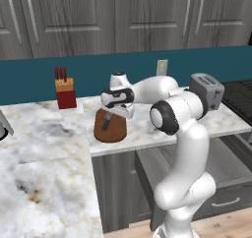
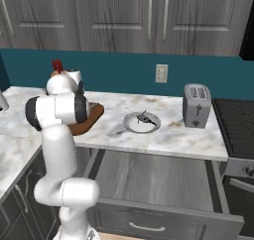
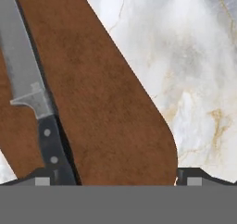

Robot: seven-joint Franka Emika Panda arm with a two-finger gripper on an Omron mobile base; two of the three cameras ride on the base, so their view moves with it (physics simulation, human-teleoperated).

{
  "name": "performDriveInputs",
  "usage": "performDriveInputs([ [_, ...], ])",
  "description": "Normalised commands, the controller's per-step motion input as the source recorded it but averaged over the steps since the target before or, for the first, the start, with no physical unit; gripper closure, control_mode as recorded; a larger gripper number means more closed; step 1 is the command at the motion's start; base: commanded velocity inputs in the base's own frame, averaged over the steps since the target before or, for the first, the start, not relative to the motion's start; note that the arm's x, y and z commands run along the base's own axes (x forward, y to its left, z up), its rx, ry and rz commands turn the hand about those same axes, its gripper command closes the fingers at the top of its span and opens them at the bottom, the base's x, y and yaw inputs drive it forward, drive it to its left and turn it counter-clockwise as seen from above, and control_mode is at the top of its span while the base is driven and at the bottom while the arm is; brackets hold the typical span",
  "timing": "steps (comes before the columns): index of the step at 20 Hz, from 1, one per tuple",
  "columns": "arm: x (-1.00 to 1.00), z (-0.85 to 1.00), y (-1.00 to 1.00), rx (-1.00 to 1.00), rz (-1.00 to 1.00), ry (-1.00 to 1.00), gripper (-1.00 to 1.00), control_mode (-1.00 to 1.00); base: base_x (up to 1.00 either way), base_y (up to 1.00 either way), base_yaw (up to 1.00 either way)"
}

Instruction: Pick up the knife from the drawer and place it on the cutting board. Then place the meat from the plate to the cutting board.

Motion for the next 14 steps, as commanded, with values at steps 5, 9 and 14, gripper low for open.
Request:
performDriveInputs([
  [5,-0.29,0.06,-0.53,0.00,0.00,-0.04,-1.00,-1.00,0.00,0.00,0.00],
  [9,-0.27,0.07,-0.53,0.00,0.00,-0.03,-1.00,-1.00,0.00,0.00,0.00],
  [14,-0.22,0.10,-0.52,0.00,0.00,-0.04,-1.00,-1.00,0.00,0.00,0.00],
])
